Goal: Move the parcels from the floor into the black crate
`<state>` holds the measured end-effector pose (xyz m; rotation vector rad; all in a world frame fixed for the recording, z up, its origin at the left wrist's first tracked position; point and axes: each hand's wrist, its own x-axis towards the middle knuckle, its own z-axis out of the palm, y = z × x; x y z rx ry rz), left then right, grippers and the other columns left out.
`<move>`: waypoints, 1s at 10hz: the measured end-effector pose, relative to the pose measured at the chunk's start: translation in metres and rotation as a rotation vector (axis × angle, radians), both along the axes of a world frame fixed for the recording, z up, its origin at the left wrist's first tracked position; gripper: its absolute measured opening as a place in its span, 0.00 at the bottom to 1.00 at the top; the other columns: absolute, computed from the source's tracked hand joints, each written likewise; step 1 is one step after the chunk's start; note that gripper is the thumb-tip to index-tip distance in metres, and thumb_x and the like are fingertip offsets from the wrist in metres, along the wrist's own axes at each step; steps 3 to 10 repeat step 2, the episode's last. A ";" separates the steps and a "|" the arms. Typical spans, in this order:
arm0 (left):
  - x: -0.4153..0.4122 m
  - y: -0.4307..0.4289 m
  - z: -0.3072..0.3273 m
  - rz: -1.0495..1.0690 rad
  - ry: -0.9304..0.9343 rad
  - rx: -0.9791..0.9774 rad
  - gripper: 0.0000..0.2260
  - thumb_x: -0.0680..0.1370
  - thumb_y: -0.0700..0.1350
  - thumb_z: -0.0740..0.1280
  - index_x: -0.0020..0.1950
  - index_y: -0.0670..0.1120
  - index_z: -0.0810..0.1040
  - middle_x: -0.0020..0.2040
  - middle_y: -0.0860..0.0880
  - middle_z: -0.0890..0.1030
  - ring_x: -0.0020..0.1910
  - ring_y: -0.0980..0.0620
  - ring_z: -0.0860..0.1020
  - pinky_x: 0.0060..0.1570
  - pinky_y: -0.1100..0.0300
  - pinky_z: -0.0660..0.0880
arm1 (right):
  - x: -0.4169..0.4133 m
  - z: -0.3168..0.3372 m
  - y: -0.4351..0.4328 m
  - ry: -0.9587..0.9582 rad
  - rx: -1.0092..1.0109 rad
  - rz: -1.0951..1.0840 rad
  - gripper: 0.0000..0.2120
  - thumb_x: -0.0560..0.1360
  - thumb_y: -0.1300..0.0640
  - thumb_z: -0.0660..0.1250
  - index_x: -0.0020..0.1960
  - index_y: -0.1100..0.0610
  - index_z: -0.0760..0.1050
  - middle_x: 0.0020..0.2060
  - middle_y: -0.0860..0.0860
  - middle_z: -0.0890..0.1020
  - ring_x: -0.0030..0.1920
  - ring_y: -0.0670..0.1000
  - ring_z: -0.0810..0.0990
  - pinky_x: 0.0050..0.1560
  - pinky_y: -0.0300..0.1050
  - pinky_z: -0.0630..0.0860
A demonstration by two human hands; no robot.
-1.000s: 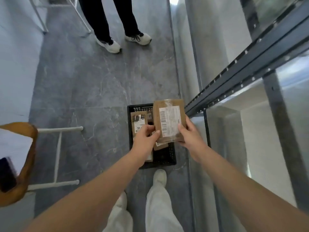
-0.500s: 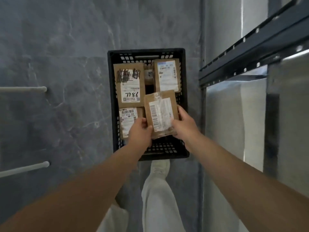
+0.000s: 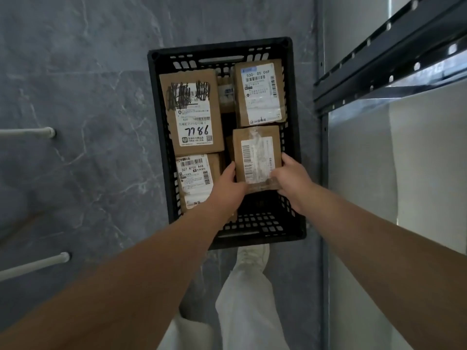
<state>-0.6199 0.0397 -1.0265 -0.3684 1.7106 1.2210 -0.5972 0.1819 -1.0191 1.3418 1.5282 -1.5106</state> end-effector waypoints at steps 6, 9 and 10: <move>0.002 -0.002 0.078 -0.045 -0.032 -0.101 0.22 0.80 0.39 0.64 0.73 0.54 0.71 0.58 0.59 0.79 0.49 0.60 0.75 0.41 0.69 0.71 | 0.010 0.075 -0.008 -0.085 -0.046 -0.196 0.26 0.81 0.64 0.58 0.77 0.51 0.61 0.69 0.52 0.72 0.56 0.52 0.73 0.60 0.57 0.78; 0.002 -0.002 0.078 -0.045 -0.032 -0.101 0.22 0.80 0.39 0.64 0.73 0.54 0.71 0.58 0.59 0.79 0.49 0.60 0.75 0.41 0.69 0.71 | 0.010 0.075 -0.008 -0.085 -0.046 -0.196 0.26 0.81 0.64 0.58 0.77 0.51 0.61 0.69 0.52 0.72 0.56 0.52 0.73 0.60 0.57 0.78; 0.002 -0.002 0.078 -0.045 -0.032 -0.101 0.22 0.80 0.39 0.64 0.73 0.54 0.71 0.58 0.59 0.79 0.49 0.60 0.75 0.41 0.69 0.71 | 0.010 0.075 -0.008 -0.085 -0.046 -0.196 0.26 0.81 0.64 0.58 0.77 0.51 0.61 0.69 0.52 0.72 0.56 0.52 0.73 0.60 0.57 0.78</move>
